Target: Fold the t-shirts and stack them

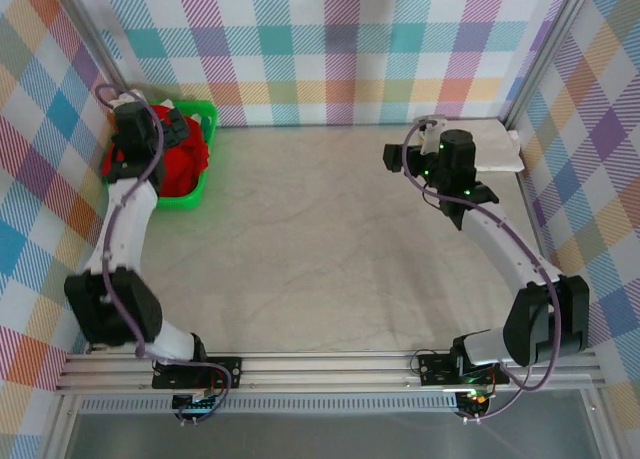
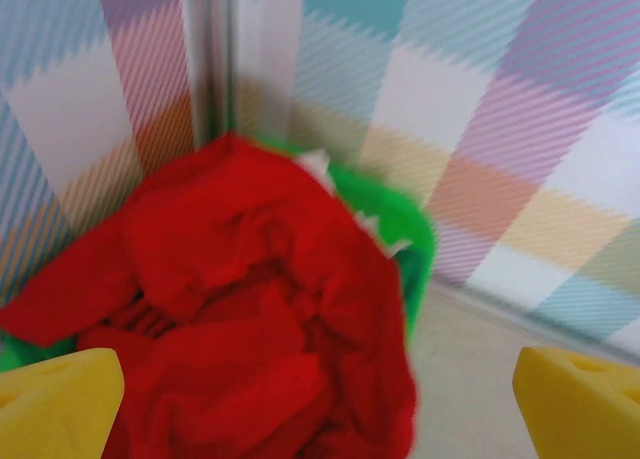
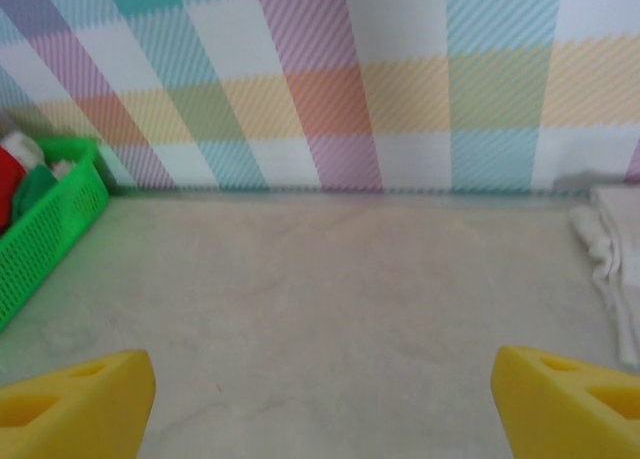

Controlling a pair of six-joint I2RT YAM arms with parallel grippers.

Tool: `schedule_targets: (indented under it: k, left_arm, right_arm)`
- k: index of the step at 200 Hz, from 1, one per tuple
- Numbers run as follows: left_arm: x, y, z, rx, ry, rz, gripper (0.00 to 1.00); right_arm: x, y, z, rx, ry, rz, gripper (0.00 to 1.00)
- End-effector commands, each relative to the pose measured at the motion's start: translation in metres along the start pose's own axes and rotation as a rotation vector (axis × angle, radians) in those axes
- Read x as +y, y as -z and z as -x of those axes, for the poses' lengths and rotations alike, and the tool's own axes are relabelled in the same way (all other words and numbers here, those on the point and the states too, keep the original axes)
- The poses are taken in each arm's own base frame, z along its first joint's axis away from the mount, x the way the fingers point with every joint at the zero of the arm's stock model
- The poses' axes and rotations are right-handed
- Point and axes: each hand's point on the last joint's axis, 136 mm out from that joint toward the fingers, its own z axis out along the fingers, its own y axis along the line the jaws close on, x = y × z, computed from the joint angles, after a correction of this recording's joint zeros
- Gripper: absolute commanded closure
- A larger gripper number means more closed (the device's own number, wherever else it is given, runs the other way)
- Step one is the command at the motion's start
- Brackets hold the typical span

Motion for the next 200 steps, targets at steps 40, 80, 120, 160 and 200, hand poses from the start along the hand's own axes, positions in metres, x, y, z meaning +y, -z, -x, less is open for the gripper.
schedule_targets:
  k: [40, 80, 120, 160, 200]
  left_arm:
    - [0.024, -0.095, -0.067, 0.367, -0.020, 0.042, 0.04]
    - [0.036, -0.137, -0.086, 0.417, -0.035, 0.070, 0.18]
    - [0.030, -0.154, -0.099, 0.443, -0.033, 0.026, 0.55]
    - [0.023, -0.117, -0.039, 0.305, -0.014, 0.010, 0.99]
    - [-0.008, -0.024, 0.050, 0.069, 0.000, -0.055, 1.00]
  right_arm:
    - [0.010, 0.007, -0.045, 0.139, -0.041, 0.009, 0.12]
    - [0.008, 0.020, -0.048, 0.137, -0.034, -0.011, 0.10]
    - [0.008, 0.023, -0.041, 0.131, -0.029, -0.018, 0.09]
    - [0.011, 0.024, -0.032, 0.119, -0.043, -0.014, 0.08]
    - [0.020, 0.013, -0.027, 0.107, -0.080, 0.040, 0.09]
